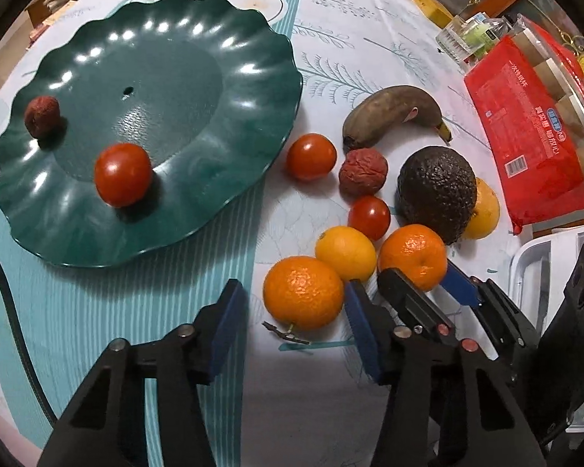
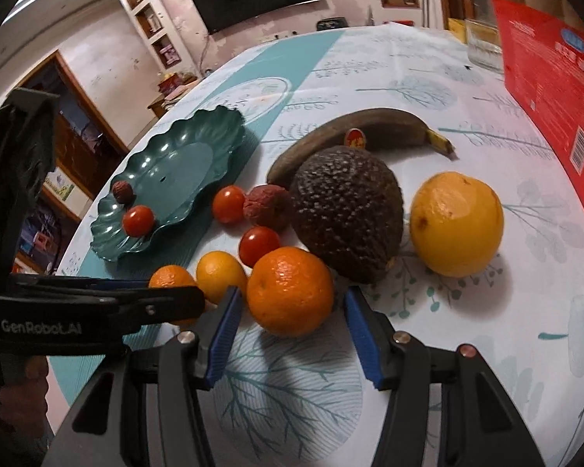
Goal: Organize fruits
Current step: 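Grasp a mandarin with the left tool while the right tool grasps another mandarin, then lower both mandarins onto the green plate and open both tools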
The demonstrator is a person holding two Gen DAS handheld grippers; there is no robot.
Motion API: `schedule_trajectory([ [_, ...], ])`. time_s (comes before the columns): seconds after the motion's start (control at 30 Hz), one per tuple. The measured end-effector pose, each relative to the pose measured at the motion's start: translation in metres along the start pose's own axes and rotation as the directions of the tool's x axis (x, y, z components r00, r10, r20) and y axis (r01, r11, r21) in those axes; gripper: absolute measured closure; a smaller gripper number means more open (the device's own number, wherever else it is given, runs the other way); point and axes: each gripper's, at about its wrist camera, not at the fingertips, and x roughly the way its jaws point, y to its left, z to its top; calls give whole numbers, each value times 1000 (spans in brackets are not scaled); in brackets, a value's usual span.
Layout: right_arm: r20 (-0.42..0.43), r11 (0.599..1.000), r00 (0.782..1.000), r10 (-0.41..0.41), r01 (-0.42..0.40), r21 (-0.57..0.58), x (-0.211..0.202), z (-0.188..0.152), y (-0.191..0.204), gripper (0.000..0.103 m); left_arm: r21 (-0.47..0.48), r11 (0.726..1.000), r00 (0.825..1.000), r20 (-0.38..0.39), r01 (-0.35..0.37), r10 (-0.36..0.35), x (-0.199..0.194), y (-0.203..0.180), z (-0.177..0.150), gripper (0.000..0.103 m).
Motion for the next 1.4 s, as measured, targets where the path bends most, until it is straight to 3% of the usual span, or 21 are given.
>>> schedule_trajectory([
  [0.07,-2,1000,1000,0,0,-9,1,-1,2,55,10,1000,1000,4,5,-5,0,-2,-1,64],
  [0.7,-6,998,998,-61,61,-36,-17,-9,25,60,17,999,999,28,28,-28,-27,14,-19,65],
  [0.97,-27,991,997,-73,70,-112,-20,-21,69,60,14,999,998,46,39,-40,-54,42,-30,65],
  [1.4,-19,980,999,-40,36,-196,-7,-21,163,60,16,1000,996,91,-9,8,-100,117,-24,65],
])
